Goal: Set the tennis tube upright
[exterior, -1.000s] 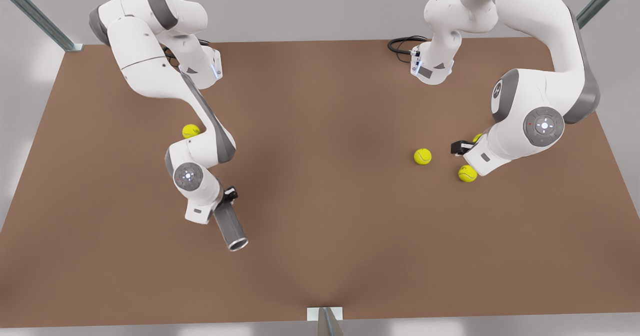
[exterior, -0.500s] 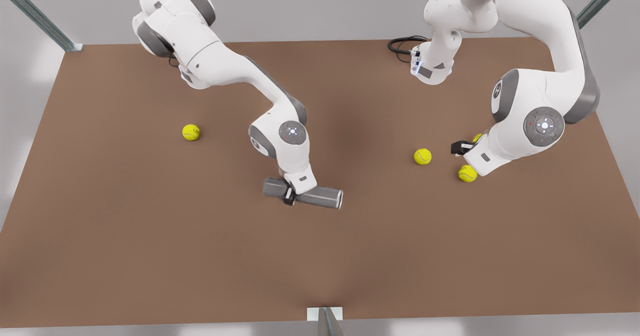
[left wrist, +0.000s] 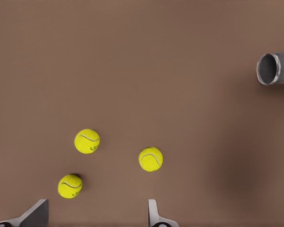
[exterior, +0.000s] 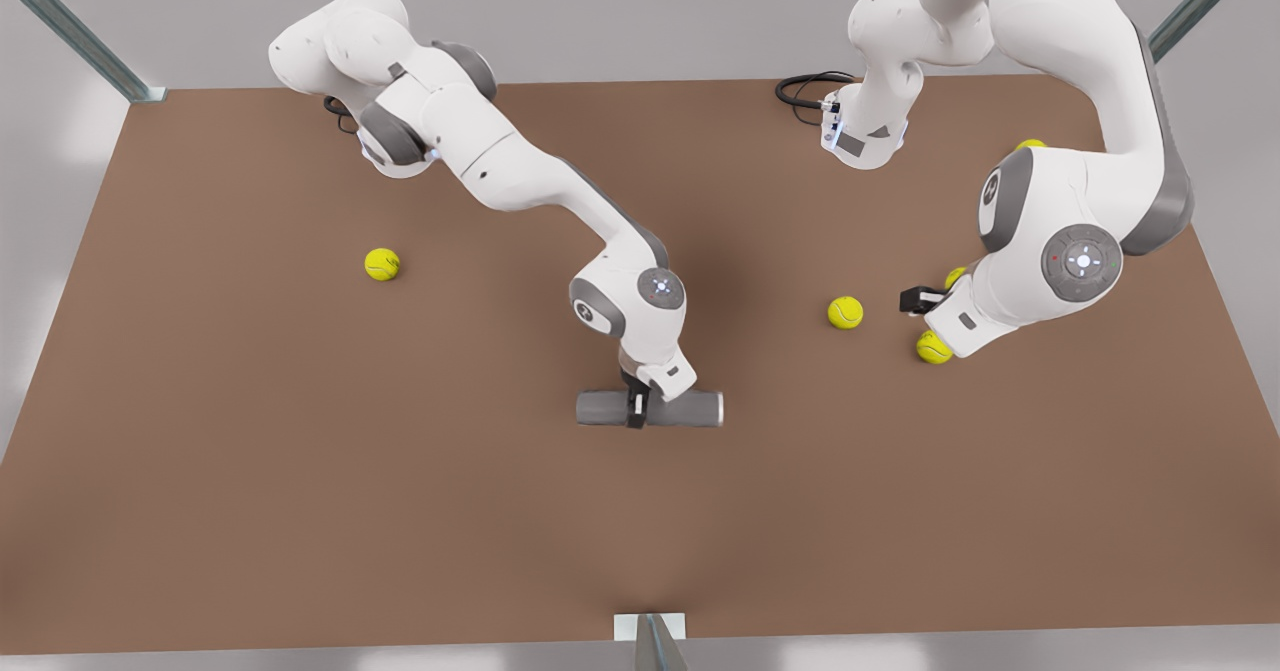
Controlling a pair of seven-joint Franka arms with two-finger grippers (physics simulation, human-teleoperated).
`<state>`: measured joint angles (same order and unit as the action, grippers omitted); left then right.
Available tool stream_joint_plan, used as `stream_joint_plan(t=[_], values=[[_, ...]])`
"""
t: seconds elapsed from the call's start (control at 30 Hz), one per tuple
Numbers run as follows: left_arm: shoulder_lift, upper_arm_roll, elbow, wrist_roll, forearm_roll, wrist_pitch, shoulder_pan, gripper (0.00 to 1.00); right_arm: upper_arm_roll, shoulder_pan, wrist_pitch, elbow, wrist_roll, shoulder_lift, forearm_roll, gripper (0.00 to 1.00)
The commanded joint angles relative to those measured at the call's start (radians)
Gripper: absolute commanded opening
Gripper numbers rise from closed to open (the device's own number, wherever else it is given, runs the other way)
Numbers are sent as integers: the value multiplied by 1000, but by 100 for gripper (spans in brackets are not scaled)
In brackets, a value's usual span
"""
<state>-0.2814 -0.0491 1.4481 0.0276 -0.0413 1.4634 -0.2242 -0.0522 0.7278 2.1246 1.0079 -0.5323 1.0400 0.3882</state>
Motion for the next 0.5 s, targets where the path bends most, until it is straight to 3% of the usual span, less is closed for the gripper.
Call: stream_joint_plan(t=[0.0, 0.2, 0.27, 0.33, 0.4, 0.47], values=[[-1, 0, 0, 0, 0, 0, 0, 100, 0, 1, 0, 0, 0, 0, 0, 100], [-1, 0, -2, 5, 8, 0, 0, 100, -6, -1, -75, 1, -1, -14, -23, 100], [-30, -2, -3, 2, 115, 83, 23, 100, -8, 4, -133, 11, 45, -66, -84, 100], [-99, 0, -26, -2, 287, 210, 71, 100, -38, 7, -291, 8, 101, -169, -84, 100], [-254, 107, -112, -28, 420, 348, 134, 100, -48, -5, -483, 9, 242, -285, -91, 100], [-409, 149, -218, -44, 625, 414, 164, 100, -44, -151, -540, 138, 406, -458, -238, 100]])
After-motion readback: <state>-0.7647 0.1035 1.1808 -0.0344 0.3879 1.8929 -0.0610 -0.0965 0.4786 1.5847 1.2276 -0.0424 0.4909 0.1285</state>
